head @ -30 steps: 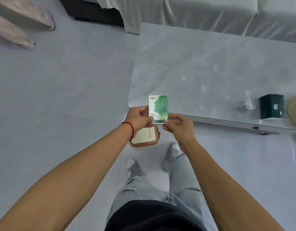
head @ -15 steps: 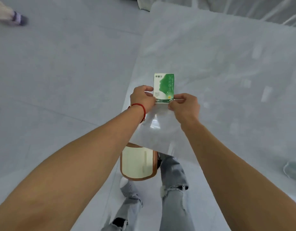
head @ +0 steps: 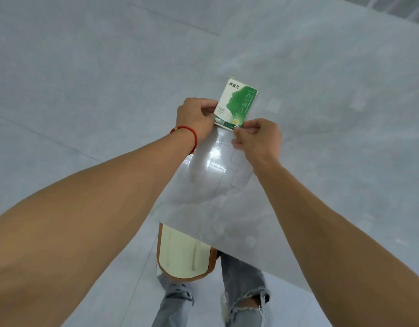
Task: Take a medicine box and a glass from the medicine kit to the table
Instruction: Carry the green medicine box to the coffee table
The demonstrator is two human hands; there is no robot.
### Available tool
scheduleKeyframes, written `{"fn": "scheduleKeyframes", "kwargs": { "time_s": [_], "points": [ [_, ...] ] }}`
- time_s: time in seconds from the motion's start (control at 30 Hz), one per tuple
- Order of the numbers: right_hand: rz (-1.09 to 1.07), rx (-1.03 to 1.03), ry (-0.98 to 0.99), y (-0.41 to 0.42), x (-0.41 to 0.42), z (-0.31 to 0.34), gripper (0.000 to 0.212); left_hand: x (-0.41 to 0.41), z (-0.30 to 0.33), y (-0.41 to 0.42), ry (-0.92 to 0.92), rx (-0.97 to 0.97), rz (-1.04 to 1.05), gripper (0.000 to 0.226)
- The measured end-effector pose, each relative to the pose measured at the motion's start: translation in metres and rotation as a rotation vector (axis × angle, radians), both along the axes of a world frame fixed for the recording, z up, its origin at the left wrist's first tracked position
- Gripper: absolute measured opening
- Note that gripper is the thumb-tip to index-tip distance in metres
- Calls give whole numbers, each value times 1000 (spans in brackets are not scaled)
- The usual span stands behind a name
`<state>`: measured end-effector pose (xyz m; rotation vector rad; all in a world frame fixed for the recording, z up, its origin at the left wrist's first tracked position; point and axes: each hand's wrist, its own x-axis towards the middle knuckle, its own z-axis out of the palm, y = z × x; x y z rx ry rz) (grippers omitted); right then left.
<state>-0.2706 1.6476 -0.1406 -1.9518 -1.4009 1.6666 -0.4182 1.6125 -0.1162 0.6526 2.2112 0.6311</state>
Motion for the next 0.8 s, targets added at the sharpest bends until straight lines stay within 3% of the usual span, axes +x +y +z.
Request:
{"fn": "scheduleKeyframes", "kwargs": {
  "time_s": [0.2,0.4,0.6,0.8],
  "points": [
    [23,34,-61,1,5,15,29,6,13,-6,27,-32,3,38],
    [69,137,-72,-14,10,69,21,17,77,-49,82,39,27,45],
    [455,235,-17,-63,-14,144,21,28,152,-119,104,55,189,41],
    [918,341,106,-163,-50,227,21,45,226,-253,137,77,477,34]
  ]
}}
